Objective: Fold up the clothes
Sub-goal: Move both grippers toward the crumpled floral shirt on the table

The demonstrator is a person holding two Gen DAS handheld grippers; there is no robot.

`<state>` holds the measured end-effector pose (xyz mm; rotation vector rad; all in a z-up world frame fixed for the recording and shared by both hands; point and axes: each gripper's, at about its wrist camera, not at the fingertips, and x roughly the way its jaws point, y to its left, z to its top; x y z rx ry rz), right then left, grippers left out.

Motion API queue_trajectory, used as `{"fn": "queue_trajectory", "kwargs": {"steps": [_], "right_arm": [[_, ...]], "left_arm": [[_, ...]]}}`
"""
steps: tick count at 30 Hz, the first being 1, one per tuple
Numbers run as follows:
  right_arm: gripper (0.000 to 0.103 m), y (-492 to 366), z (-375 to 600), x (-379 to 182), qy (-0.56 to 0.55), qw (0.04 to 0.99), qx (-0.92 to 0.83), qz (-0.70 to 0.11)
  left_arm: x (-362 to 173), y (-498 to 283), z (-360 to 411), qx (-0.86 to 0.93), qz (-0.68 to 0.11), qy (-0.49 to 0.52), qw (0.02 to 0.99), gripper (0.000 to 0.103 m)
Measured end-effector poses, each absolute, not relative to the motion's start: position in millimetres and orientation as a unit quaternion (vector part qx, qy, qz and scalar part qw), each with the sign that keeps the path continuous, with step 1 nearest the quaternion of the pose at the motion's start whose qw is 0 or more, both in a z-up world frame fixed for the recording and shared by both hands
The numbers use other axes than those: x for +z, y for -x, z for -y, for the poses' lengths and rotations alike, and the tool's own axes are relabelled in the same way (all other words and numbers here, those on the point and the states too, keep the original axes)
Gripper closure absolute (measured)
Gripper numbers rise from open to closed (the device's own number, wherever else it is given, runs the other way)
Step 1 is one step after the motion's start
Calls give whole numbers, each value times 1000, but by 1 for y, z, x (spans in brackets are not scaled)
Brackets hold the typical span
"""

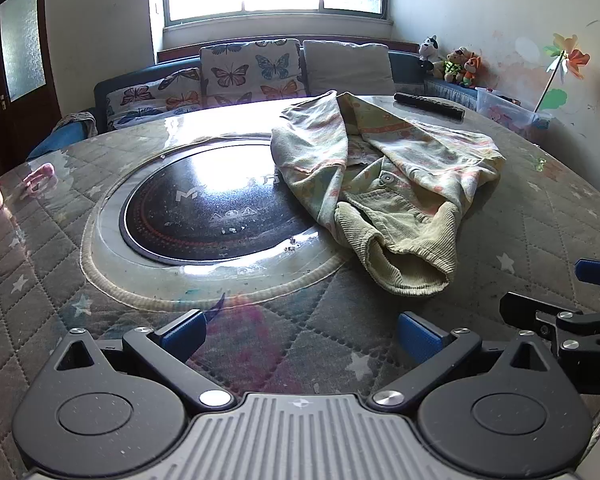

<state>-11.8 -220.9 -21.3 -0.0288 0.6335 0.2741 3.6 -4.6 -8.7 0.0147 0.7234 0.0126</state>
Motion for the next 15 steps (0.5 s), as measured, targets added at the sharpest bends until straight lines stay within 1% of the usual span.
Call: {"fn": "queue_trajectory", "kwargs": {"steps": [15], "right_arm": [[0,-1,219,-21,10,938,139,-317]], "left_arm": [[-5,-16,1,10,-355,-10,935,0]]}}
